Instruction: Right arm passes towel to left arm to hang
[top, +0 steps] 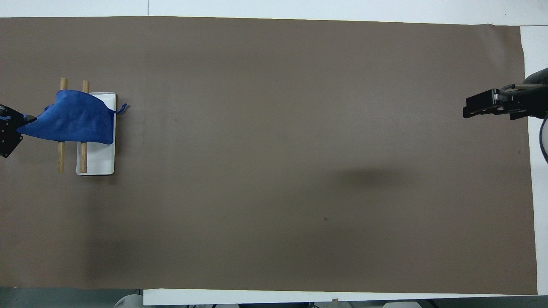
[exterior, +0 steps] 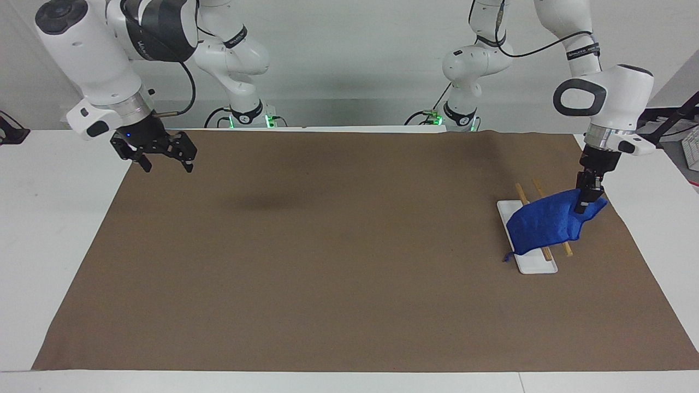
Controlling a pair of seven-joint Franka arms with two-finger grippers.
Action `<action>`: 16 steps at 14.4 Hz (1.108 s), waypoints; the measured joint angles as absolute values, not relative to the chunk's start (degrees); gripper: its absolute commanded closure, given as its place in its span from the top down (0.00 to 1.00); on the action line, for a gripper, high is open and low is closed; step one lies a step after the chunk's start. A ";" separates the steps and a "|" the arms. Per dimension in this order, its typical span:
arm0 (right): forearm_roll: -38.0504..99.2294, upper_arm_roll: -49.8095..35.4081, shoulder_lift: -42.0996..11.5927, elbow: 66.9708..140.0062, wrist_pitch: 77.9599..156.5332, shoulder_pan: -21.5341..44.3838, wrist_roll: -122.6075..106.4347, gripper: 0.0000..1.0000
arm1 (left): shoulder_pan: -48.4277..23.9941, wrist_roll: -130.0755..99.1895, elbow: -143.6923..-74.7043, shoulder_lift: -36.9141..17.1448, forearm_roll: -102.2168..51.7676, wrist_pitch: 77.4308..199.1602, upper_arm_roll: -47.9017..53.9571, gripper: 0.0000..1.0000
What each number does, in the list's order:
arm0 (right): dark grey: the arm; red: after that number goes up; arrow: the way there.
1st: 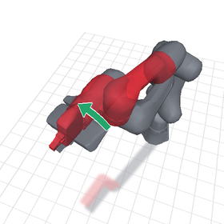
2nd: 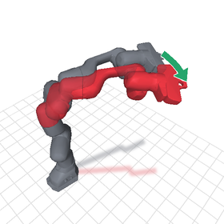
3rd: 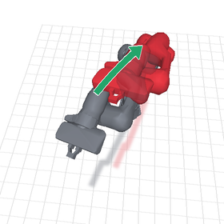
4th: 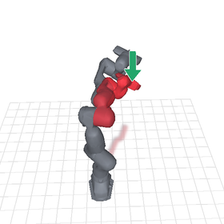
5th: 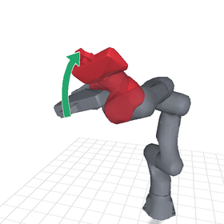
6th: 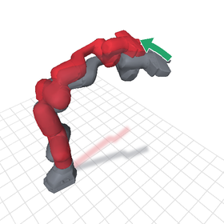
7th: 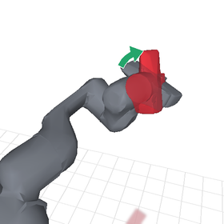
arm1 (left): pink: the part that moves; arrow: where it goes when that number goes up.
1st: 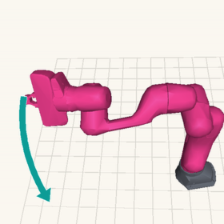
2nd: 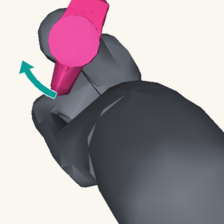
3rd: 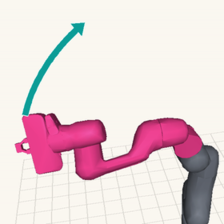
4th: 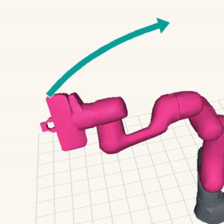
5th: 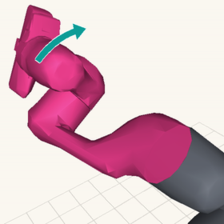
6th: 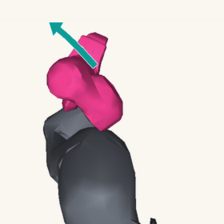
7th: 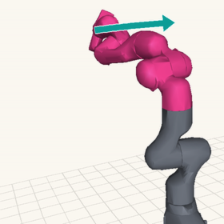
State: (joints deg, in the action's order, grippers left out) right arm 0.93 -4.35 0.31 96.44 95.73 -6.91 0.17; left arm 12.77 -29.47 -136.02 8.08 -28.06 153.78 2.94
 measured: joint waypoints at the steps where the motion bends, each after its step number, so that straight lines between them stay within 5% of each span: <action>1: 0.93 -4.35 0.31 96.44 95.73 -6.91 0.17 0.99 | 13.37 -29.41 -136.01 8.09 -28.06 153.81 2.92 0.22; 2: 0.93 -4.35 0.31 96.44 95.73 -6.91 0.17 0.99 | 14.14 -28.87 -136.01 8.09 -28.05 153.83 2.91 0.51; 3: 0.93 -4.35 0.31 96.44 95.73 -6.91 0.17 0.99 | 14.87 -27.93 -136.01 8.09 -28.05 153.83 2.90 0.95; 4: 0.93 -4.34 0.31 96.44 95.73 -6.92 0.17 0.99 | 15.52 -27.30 -135.99 8.09 -28.05 153.86 2.90 1.00; 9: 0.93 -4.31 0.31 96.44 95.73 -6.93 0.17 0.99 | 17.66 -26.67 -133.35 8.07 -27.94 152.38 2.83 1.00; 16: 0.93 -4.32 0.31 96.44 95.73 -6.93 0.17 0.99 | 17.61 -26.55 -111.35 5.77 -6.35 121.11 3.51 1.00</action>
State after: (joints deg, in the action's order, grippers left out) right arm 0.93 -4.32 0.31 96.44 95.73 -6.93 0.17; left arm 17.61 -26.55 -111.35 5.77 -6.35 121.11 3.51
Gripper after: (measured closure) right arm 0.004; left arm 0.000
